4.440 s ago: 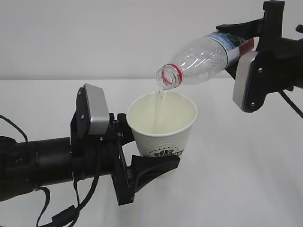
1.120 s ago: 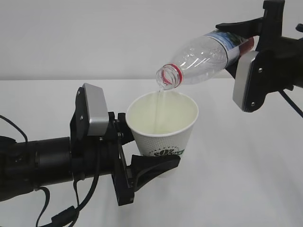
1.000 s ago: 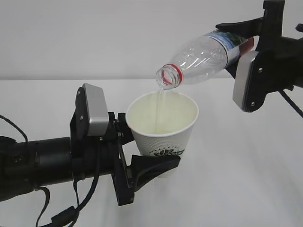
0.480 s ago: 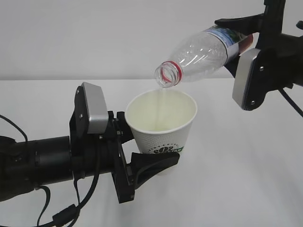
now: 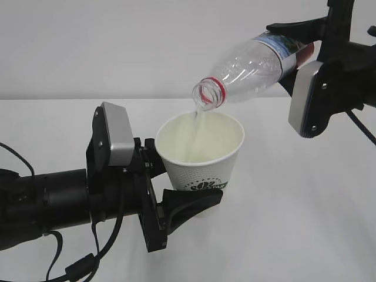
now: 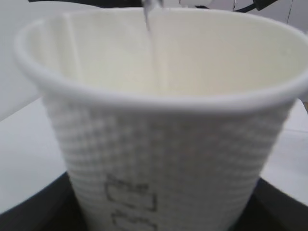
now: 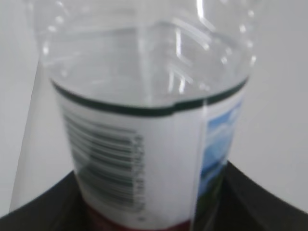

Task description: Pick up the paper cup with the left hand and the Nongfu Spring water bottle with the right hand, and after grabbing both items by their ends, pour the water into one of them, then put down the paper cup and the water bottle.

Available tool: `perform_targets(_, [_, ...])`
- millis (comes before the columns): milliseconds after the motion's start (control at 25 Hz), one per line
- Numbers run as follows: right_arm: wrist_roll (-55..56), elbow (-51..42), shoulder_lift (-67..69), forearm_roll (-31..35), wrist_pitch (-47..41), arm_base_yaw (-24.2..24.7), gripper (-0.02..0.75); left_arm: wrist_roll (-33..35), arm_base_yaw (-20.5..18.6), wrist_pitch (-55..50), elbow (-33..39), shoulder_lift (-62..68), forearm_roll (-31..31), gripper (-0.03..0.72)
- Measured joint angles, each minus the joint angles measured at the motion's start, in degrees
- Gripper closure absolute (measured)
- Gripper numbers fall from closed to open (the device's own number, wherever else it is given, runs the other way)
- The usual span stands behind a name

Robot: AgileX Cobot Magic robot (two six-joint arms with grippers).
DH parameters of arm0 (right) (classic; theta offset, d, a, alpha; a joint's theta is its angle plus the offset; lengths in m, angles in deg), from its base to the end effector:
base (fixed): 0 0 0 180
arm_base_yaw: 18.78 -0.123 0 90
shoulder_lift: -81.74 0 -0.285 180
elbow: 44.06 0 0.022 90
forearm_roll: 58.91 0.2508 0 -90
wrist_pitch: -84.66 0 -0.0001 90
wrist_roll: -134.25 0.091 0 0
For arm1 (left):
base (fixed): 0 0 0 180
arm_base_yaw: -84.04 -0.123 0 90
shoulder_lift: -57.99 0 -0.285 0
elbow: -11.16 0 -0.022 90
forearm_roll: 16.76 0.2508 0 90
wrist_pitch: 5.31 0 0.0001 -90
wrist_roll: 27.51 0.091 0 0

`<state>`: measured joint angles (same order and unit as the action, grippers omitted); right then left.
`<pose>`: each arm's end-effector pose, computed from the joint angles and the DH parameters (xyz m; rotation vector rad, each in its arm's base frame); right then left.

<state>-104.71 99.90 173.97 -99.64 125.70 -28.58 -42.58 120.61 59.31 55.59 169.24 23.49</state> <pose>0.2925 0.0900 0.2627 -1.5072 0.7825 -0.7217 0.2092 -0.2213 0.1593 1.0512 1.4213 -0.9344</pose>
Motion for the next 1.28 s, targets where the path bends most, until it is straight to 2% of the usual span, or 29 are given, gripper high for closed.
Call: perform_targets(1280, [-0.35,0.00,0.00,0.00,0.00,0.00,0.290,0.00,0.00,0.00,0.00,0.22,0.00,0.160])
